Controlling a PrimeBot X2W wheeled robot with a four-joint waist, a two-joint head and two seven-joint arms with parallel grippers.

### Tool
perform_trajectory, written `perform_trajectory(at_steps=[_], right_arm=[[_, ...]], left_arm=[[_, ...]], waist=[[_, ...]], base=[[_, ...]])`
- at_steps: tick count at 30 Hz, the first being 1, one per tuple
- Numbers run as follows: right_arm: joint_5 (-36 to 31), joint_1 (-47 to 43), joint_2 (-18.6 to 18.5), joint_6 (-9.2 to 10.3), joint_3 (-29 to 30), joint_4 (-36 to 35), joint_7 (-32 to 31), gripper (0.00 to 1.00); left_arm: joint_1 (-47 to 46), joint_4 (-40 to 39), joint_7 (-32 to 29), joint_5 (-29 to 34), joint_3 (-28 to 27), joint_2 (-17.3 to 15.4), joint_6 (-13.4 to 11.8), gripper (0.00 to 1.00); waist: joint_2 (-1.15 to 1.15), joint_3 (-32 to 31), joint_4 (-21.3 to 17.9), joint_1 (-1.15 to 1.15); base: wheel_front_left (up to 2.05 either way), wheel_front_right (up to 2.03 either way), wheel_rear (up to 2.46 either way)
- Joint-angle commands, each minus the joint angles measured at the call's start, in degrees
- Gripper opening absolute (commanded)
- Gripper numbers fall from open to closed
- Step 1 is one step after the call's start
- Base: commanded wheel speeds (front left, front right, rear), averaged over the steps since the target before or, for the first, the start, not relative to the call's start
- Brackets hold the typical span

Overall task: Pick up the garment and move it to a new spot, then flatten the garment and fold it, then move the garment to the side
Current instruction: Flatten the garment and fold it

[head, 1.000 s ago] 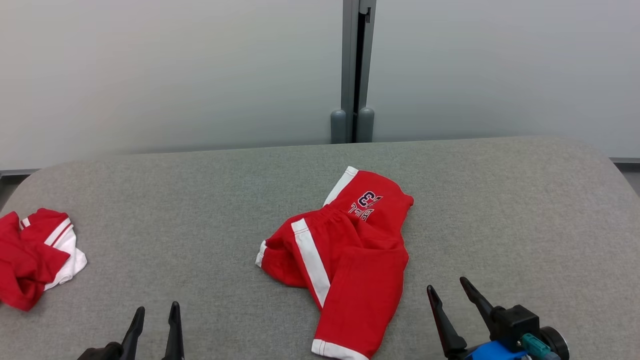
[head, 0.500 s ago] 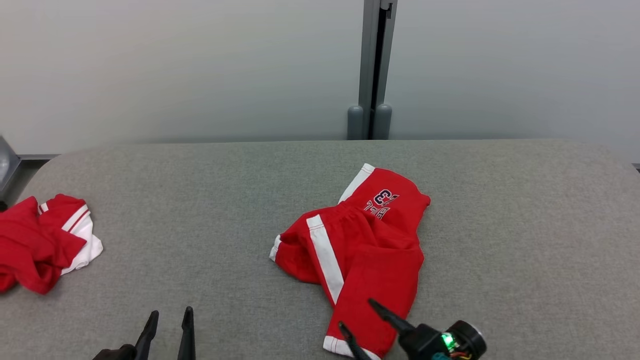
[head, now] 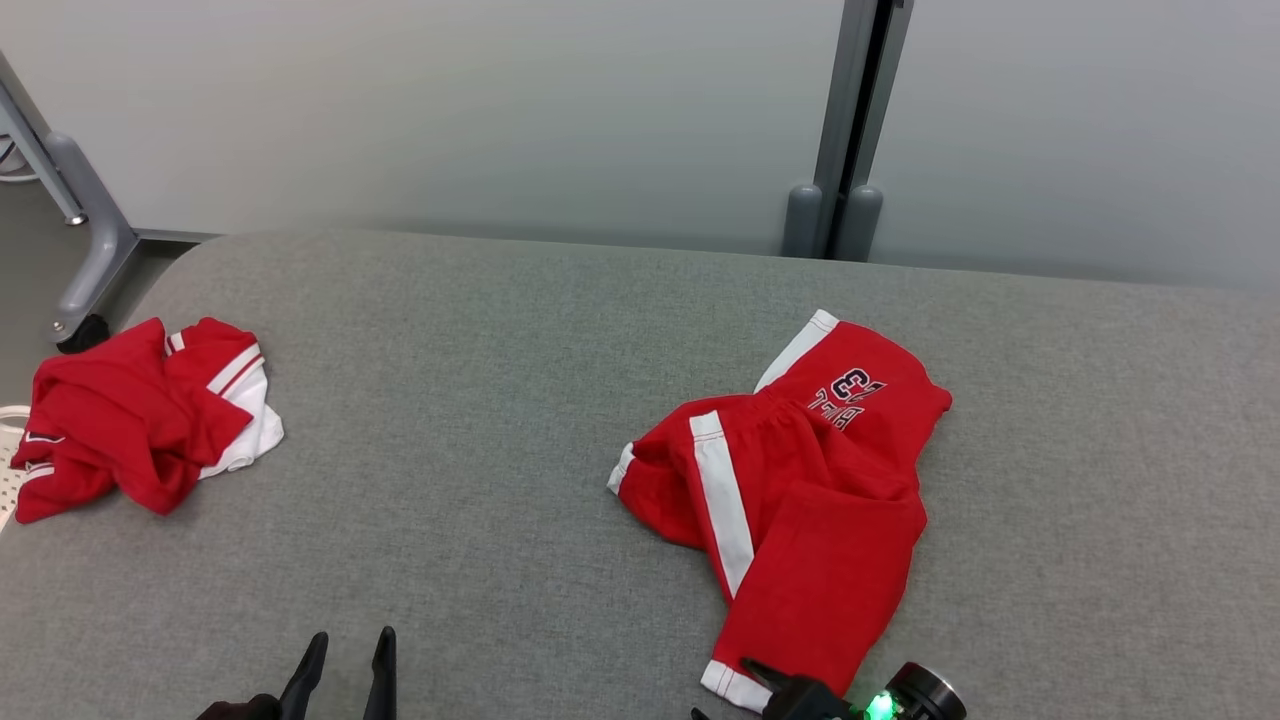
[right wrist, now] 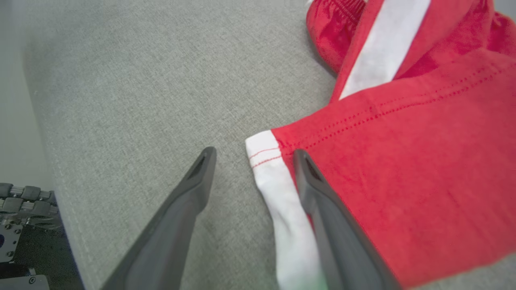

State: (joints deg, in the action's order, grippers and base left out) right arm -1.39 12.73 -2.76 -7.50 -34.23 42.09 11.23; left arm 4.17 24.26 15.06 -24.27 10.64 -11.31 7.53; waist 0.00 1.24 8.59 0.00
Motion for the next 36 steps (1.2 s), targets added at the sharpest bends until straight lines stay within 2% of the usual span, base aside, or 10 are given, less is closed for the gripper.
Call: perform_trajectory(at_steps=[1,3,4,5,7,15,23,25,26,36], right_arm=[[-0.27,0.49,-0.24,0.01,0.34,0.31,-0.21,1.0],[-0.8,0.82,-0.25,0.02,1.1,0.51,-0.66,1.0],[-1.04,0.94,-0.24,0.02,1.52,0.49,-0.88,0.85],[-1.37,1.03,-0.24,0.02,1.97,0.53,-1.0,0.36],[-1.19,0.93,-0.25,0.02,2.88,0.12,-0.65,0.0],[2.35,-0.09,-0.25,0.02,7.77,-3.86,3.42,0.0],[5.53,-3.95,-0.28,0.02,28.43,-13.55,3.98,0.01],[3.92,-4.87,-0.26,0.01,34.73,-12.93,3.98,0.45],[3.21,-5.09,-0.25,0.01,37.66,-12.35,3.97,1.0],[0.65,-7.07,-0.23,0.01,45.79,-9.51,3.99,1.0]], left_arm=[[-0.88,0.02,0.16,-0.4,0.13,-0.5,-0.08,1.0],[-1.15,0.0,0.16,-0.66,0.19,-0.57,-0.08,1.0],[-1.32,-0.02,0.16,-0.9,0.25,-0.64,-0.08,1.0],[-1.42,-0.03,0.16,-0.97,0.28,-0.71,-0.07,1.0],[-1.45,-0.08,0.16,-1.14,0.36,-0.74,-0.08,1.0],[-0.82,-0.85,0.16,-0.91,0.15,-0.25,-0.08,1.0],[-0.31,-2.18,0.15,0.04,0.39,0.68,-0.08,1.0],[-0.93,-2.62,0.16,0.09,0.9,0.69,-0.08,1.0],[-1.38,-2.98,0.16,0.17,1.39,0.73,-0.07,1.0],[-6.73,-8.27,0.16,-0.77,9.8,-0.65,-0.07,1.0]], waist=[[0.0,0.46,0.31,0.0],[0.0,0.86,0.43,0.0],[0.0,1.03,0.45,0.0],[0.0,1.18,0.43,0.0],[0.0,1.36,0.33,0.0],[0.0,0.27,-2.2,0.0],[0.0,-0.62,-7.18,0.0],[0.0,-0.58,-8.42,0.0],[0.0,-0.5,-8.91,0.0],[0.0,1.4,-12.6,0.0]], base=[[0.0,0.0,0.0],[0.0,0.0,0.0],[0.0,0.0,0.0],[0.0,0.0,0.0],[0.0,0.0,0.0],[0.0,0.0,0.0],[0.0,0.0,0.0],[0.0,0.0,0.0],[0.0,0.0,0.0],[0.0,0.0,0.0]])
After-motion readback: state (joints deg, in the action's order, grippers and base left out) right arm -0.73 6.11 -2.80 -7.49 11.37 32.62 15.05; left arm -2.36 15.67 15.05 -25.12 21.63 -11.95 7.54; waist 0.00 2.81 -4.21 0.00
